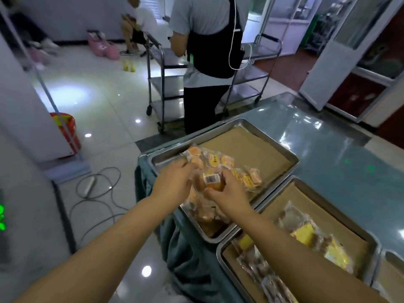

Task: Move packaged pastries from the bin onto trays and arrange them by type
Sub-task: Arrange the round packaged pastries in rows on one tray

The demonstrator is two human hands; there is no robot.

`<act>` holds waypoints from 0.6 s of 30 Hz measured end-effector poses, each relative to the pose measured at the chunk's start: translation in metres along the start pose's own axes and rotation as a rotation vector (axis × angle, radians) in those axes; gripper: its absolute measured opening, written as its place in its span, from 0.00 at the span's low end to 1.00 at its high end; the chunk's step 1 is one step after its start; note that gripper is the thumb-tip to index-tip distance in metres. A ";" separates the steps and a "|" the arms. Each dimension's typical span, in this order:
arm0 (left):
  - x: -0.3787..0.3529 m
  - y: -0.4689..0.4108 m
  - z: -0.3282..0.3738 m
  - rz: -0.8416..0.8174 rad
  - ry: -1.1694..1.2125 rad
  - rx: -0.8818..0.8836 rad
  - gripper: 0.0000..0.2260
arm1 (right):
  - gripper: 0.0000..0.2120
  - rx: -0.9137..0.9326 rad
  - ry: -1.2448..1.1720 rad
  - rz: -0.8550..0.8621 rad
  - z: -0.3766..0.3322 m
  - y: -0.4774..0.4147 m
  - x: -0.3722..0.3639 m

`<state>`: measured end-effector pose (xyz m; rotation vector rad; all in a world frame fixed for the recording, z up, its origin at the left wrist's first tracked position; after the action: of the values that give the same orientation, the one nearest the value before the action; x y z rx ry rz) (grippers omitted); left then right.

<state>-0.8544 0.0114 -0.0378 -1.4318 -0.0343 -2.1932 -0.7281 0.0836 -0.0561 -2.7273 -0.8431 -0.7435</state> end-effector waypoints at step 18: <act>-0.046 -0.184 -0.062 -0.210 0.017 -0.054 0.02 | 0.25 -0.175 -0.050 0.197 0.036 -0.153 -0.022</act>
<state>-0.9717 0.1712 -0.0588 -1.4976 -0.1256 -2.3917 -0.8165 0.2096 -0.0936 -2.9391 -0.5306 -0.7420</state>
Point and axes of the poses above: each hand's wrist, its own y-axis away from the middle knuckle, its own x-axis out of the back of the hand, z = x × y, the point moved 9 cm from there along -y, towards the middle knuckle, and after that the axes turned 6 degrees about z, right-handed, at the moved point
